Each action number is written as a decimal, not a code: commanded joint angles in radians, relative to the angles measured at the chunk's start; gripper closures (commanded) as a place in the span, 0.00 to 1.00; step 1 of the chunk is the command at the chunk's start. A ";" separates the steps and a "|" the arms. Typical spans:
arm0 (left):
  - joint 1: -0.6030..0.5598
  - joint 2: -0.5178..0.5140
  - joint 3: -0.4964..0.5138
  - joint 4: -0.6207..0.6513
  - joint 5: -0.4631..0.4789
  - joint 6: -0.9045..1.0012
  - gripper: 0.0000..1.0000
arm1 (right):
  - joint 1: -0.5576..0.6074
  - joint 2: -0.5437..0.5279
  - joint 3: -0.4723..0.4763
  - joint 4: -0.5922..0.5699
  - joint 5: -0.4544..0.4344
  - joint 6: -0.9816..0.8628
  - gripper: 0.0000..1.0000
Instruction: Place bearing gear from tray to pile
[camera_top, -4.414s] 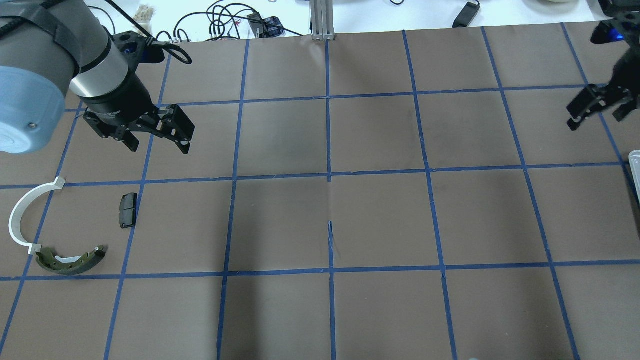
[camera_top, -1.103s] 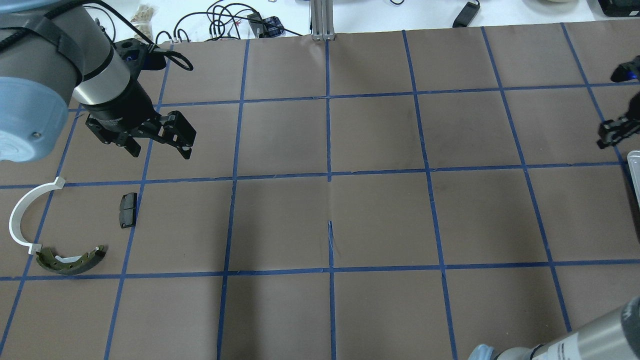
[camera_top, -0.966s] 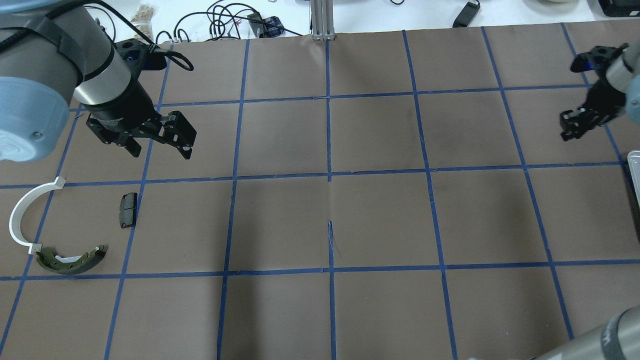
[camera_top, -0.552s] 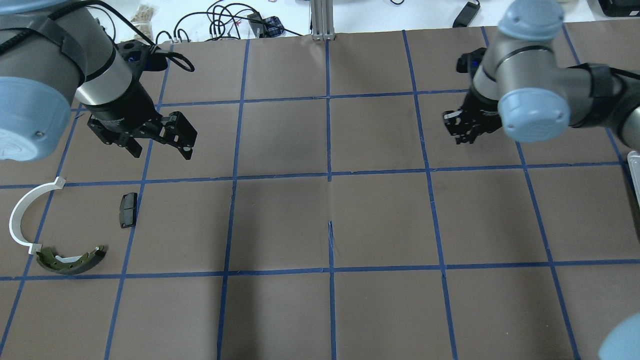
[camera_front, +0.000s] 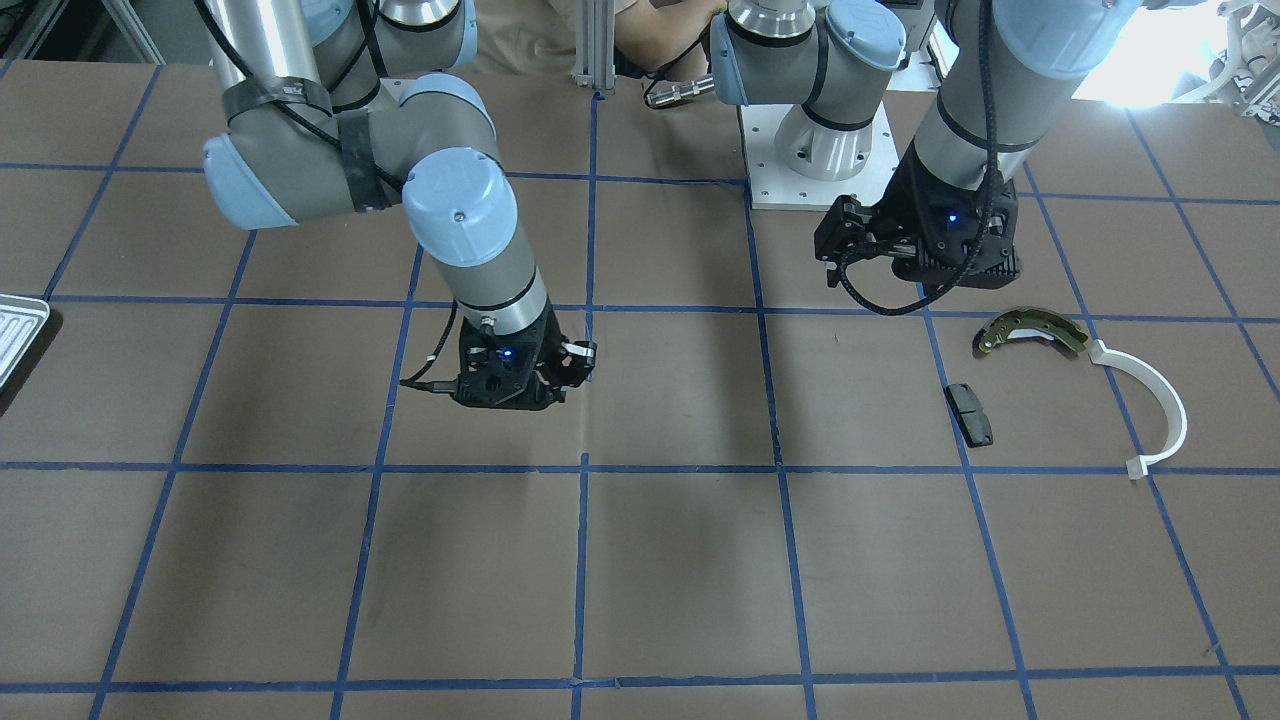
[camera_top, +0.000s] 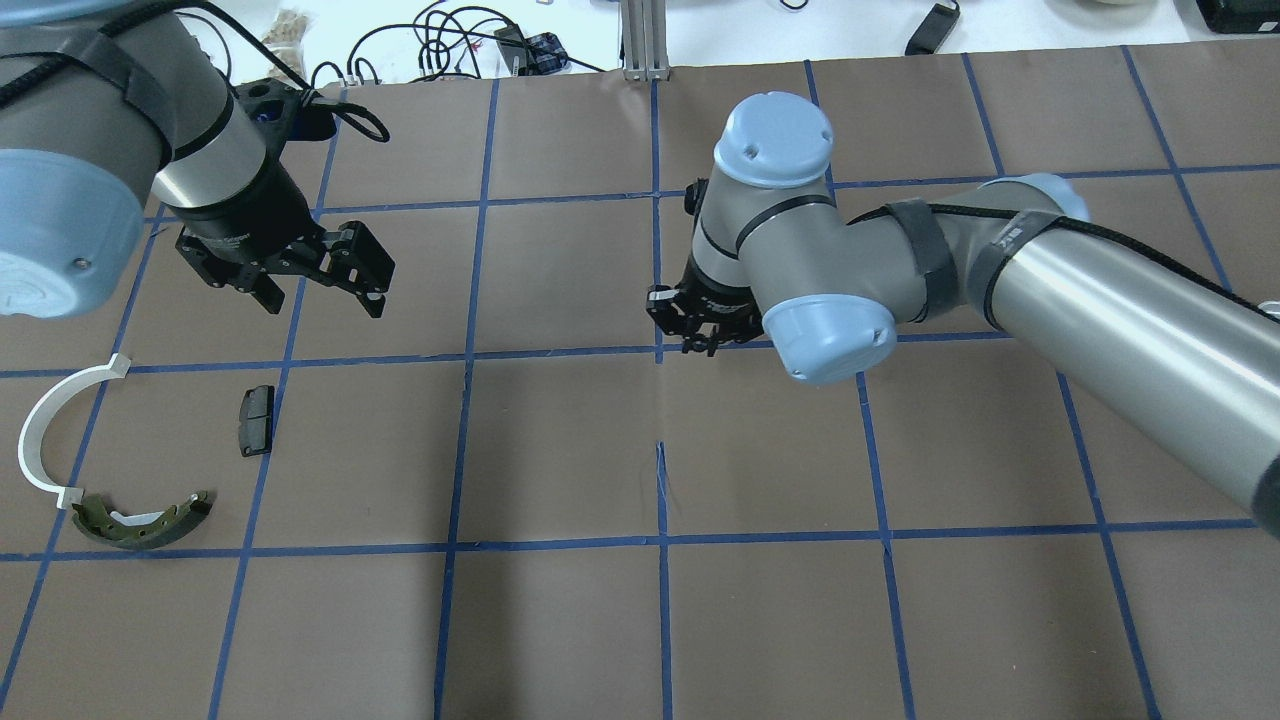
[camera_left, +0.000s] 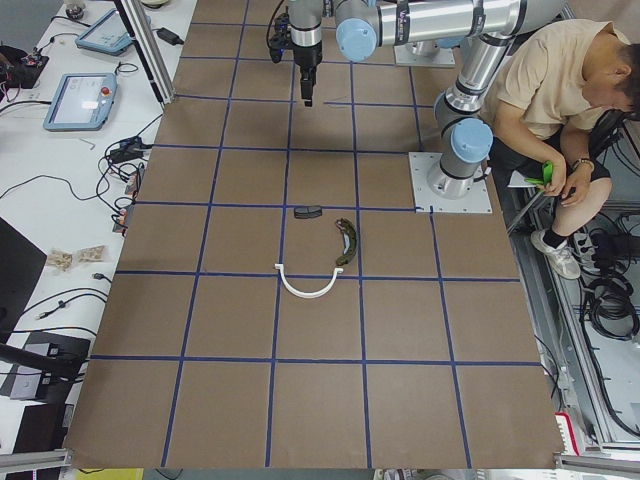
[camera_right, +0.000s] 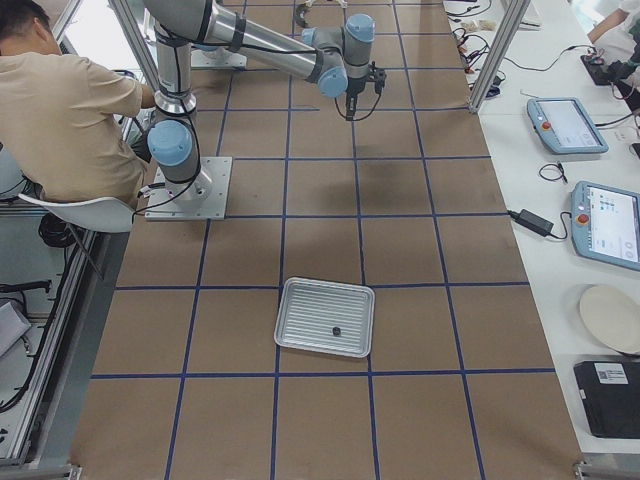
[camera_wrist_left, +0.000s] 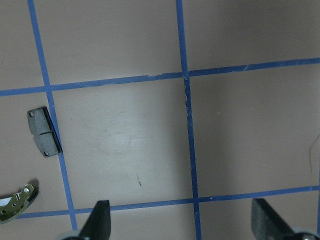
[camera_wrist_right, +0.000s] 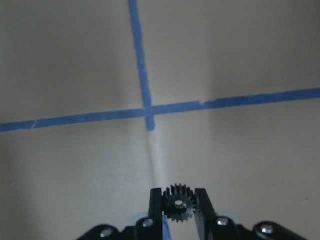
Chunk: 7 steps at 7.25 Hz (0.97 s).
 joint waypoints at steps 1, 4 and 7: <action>0.001 -0.005 -0.005 0.000 -0.002 -0.007 0.00 | 0.116 0.072 0.006 -0.115 0.013 0.112 0.87; -0.001 -0.041 -0.022 0.094 -0.006 -0.014 0.00 | 0.079 0.069 -0.015 -0.026 -0.094 0.017 0.00; -0.010 -0.061 -0.037 0.106 -0.009 -0.024 0.00 | -0.196 -0.024 -0.112 0.175 -0.176 -0.284 0.00</action>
